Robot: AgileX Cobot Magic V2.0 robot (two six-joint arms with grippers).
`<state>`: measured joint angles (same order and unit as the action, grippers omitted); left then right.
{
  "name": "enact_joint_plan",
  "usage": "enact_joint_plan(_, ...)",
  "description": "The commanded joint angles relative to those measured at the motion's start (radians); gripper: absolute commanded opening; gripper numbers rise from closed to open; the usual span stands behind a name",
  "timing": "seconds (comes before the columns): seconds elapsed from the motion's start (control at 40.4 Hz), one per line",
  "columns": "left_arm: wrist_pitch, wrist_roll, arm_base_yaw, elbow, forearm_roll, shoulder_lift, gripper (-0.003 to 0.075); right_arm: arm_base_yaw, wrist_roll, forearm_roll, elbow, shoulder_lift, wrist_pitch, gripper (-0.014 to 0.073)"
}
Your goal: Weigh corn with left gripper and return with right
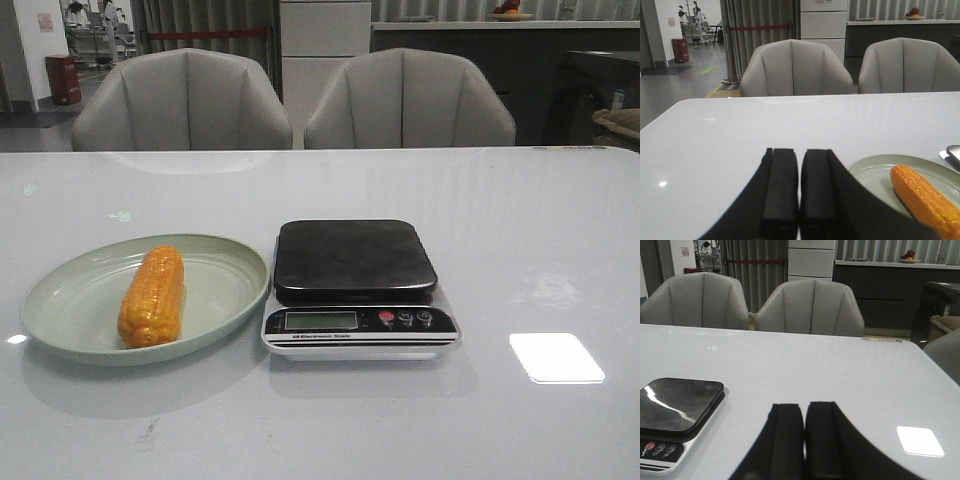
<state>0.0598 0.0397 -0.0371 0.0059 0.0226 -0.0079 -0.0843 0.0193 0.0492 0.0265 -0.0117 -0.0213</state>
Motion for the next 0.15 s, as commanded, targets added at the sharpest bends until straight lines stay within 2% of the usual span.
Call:
enact_joint_plan(0.0,-0.084,0.001,0.001,0.001,-0.004,-0.017,0.0121,0.008,0.001,-0.014,0.004,-0.018,0.075,0.0178)
enact_joint_plan(0.124,-0.084,0.001,0.001,0.001,-0.004,-0.017,0.0121,0.008,0.001,-0.014,0.004,-0.018,0.075,0.0178)
